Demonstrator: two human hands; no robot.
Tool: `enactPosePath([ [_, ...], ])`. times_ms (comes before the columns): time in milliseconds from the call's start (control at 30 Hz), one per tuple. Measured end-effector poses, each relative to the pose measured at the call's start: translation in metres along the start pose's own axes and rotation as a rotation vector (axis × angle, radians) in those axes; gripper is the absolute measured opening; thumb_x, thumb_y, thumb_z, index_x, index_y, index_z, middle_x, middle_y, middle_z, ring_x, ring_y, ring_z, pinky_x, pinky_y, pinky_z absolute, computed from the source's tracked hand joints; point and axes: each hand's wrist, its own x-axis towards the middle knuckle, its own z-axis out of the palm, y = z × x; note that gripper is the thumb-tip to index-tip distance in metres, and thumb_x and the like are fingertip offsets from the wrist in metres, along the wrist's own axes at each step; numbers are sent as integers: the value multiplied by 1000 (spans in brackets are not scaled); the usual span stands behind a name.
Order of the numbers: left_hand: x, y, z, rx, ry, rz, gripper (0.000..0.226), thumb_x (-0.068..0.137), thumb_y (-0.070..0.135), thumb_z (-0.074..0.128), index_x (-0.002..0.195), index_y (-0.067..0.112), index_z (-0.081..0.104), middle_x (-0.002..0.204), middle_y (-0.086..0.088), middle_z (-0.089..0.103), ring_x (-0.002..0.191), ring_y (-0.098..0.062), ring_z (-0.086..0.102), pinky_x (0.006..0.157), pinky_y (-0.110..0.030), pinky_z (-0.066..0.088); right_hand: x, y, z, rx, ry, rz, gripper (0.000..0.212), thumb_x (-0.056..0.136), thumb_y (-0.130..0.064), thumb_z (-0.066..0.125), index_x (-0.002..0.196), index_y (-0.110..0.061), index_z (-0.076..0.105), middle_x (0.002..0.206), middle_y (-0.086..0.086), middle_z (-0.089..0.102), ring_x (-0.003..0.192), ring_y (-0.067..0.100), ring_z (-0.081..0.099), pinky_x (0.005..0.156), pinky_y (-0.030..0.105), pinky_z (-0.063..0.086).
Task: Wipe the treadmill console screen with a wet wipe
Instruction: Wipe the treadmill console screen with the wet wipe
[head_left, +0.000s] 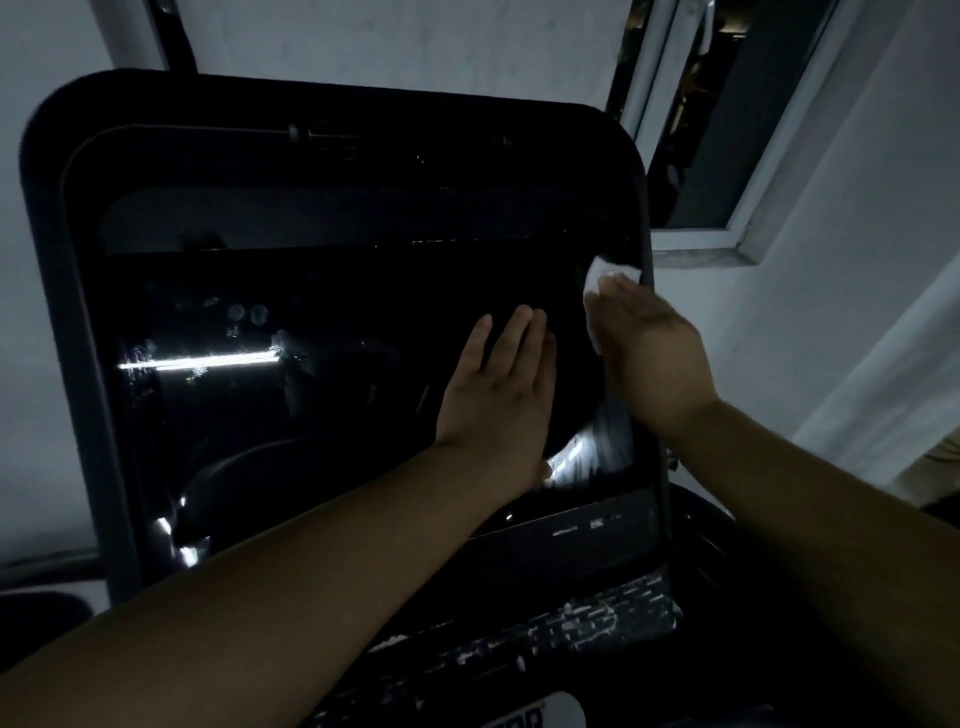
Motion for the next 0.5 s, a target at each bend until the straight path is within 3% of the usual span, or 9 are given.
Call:
enactPosePath([
  [200, 0, 2, 1, 12, -13, -2, 135, 76, 79, 61, 157, 2, -15, 166, -21, -25, 152, -32, -27, 122, -55, -15, -103, -14, 1, 35, -69, 5, 47, 84, -2, 62, 131, -1, 62, 138, 21, 59, 132, 36, 53, 104, 45, 51],
  [367, 0, 0, -1, 34, -25, 11, 135, 77, 78, 61, 157, 2, -16, 166, -20, -25, 153, -32, -26, 122, -54, -13, -125, -56, 4, 73, -67, -5, 46, 82, 0, 65, 127, 2, 64, 135, 26, 59, 131, 42, 52, 108, 47, 45],
  [500, -1, 0, -3, 41, -23, 12, 135, 76, 80, 60, 157, 4, -16, 166, -19, -24, 153, -32, -26, 123, -54, -12, -139, -62, 4, 137, -82, -43, 50, 84, 1, 68, 133, -3, 61, 142, 21, 55, 138, 37, 47, 103, 44, 51],
])
